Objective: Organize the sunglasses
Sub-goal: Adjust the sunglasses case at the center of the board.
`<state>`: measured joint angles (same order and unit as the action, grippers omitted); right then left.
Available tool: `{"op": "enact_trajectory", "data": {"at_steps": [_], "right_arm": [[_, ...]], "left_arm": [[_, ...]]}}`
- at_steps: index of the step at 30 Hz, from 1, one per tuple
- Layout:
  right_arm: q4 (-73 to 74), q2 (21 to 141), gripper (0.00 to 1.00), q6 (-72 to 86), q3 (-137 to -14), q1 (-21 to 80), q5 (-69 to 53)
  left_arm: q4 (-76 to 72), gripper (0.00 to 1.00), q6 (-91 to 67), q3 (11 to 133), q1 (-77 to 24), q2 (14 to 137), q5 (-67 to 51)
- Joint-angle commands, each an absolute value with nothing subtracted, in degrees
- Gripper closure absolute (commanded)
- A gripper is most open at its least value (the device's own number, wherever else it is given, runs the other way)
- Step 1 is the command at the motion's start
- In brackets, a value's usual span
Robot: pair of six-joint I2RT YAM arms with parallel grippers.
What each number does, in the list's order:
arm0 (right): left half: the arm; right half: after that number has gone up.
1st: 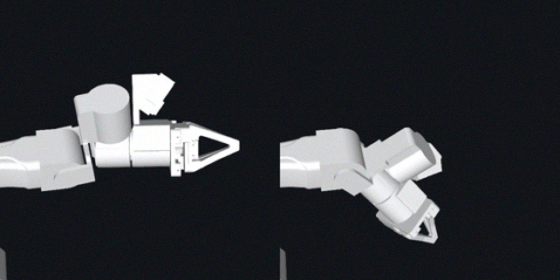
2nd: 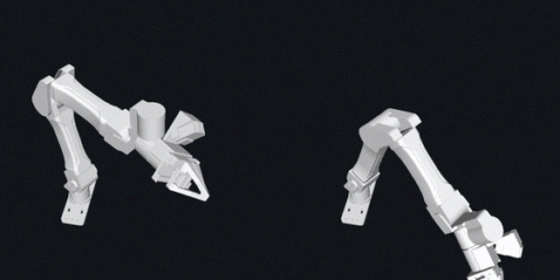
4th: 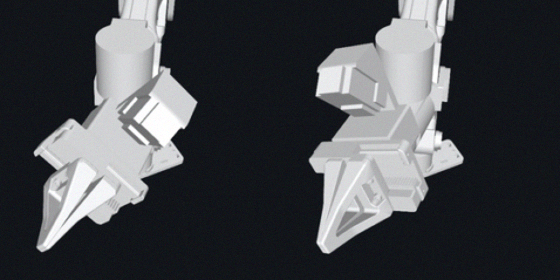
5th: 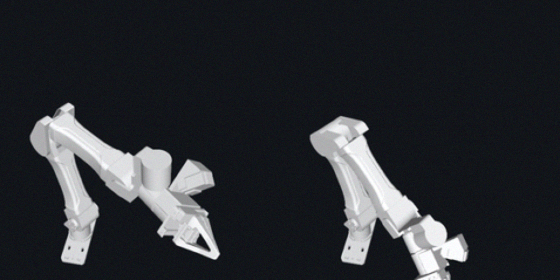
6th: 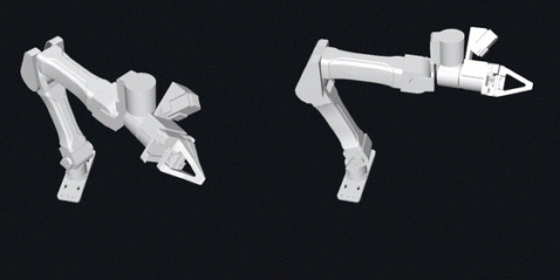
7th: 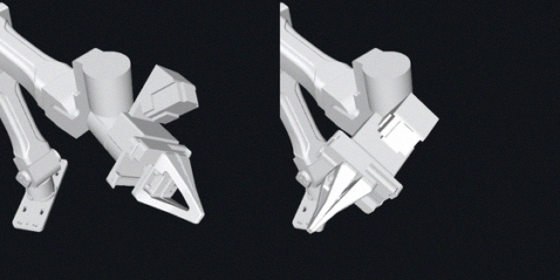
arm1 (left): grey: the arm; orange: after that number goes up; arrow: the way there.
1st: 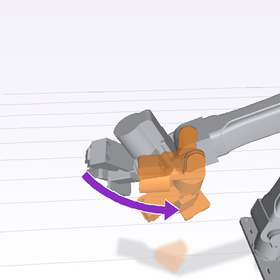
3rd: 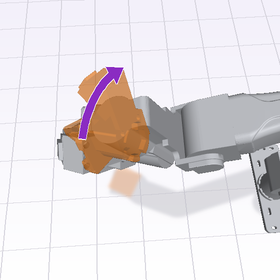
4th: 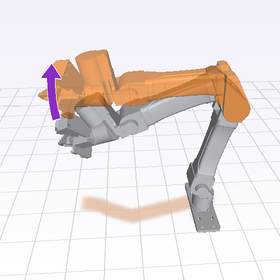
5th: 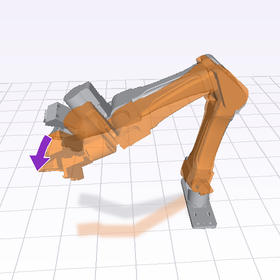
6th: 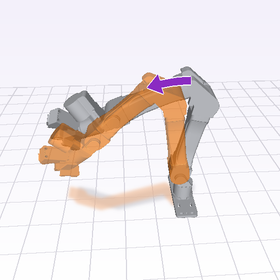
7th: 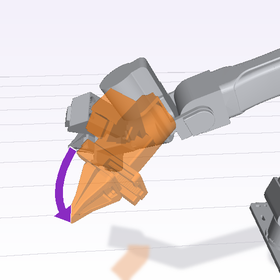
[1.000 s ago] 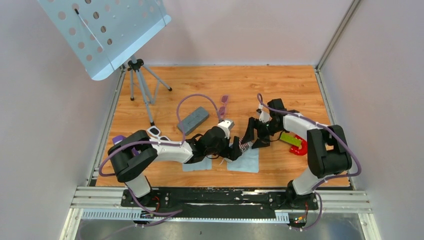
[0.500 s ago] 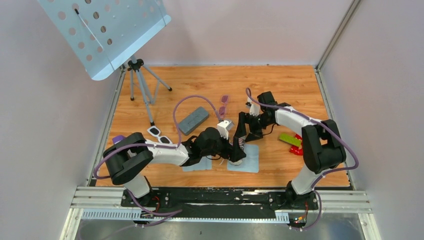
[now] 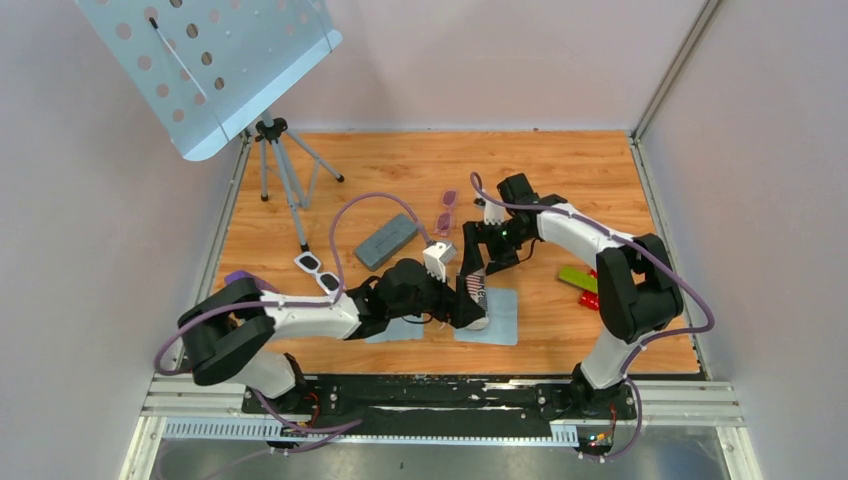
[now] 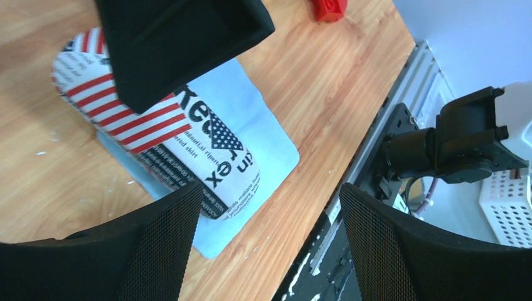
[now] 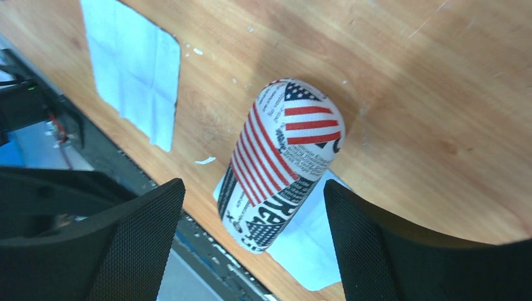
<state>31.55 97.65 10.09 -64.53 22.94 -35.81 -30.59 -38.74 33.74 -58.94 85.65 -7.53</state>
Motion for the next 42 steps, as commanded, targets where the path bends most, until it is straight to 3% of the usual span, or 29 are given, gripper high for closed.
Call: {"op": "enact_trajectory", "data": {"at_steps": [1,11,29,42], "right_arm": [[36.87,96.61,0.13,4.34,-67.27,25.31,-27.15],[39.89,90.29,0.09,0.75,-64.01,29.85,-17.31],[41.34,93.40,0.03,9.22,-67.67,42.68,2.60],[41.22,97.05,0.05,14.25,-70.23,46.16,5.69]], "left_arm": [[-16.96,0.17,-35.53,34.49,-59.51,78.12,-0.56],[5.01,0.14,-42.17,29.99,-59.56,58.60,26.72],[6.78,0.16,-45.07,29.74,-59.48,59.34,29.58],[6.04,0.16,-44.95,31.05,-59.44,62.44,30.06]]}}
